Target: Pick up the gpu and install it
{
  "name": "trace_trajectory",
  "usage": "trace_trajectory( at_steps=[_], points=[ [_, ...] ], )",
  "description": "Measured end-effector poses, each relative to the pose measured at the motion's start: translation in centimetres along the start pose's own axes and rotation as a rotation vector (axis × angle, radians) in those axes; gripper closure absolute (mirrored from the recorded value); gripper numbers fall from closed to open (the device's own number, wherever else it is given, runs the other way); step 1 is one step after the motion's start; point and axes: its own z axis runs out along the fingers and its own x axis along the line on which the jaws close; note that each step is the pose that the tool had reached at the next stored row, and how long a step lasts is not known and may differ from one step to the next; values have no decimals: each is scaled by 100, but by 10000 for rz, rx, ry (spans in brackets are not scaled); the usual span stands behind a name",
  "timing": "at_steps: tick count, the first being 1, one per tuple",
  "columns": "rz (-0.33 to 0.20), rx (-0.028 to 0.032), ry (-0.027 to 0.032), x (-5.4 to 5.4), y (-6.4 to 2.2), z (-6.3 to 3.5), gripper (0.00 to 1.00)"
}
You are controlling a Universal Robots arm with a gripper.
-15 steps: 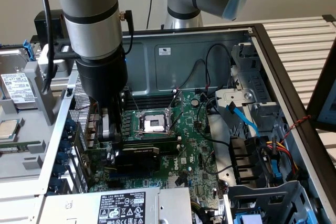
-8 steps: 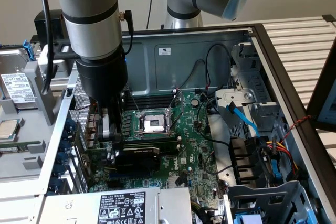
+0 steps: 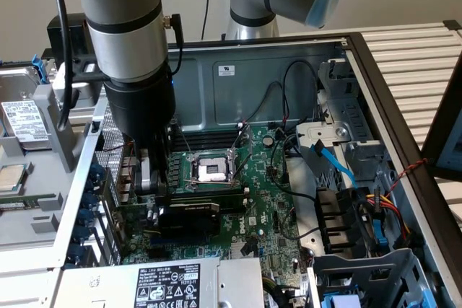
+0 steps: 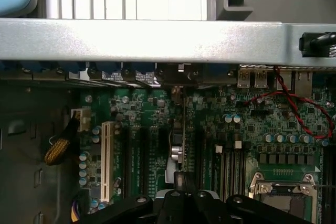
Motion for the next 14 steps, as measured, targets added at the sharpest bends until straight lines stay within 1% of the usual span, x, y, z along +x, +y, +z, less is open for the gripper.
trace_trajectory(
  at_steps=[2,7,14],
  points=[
    [10,13,-3,0,5,3,89],
    [20,17,-5,0,33,5,89],
    [47,31,-2,1,42,6,89]
  ],
)
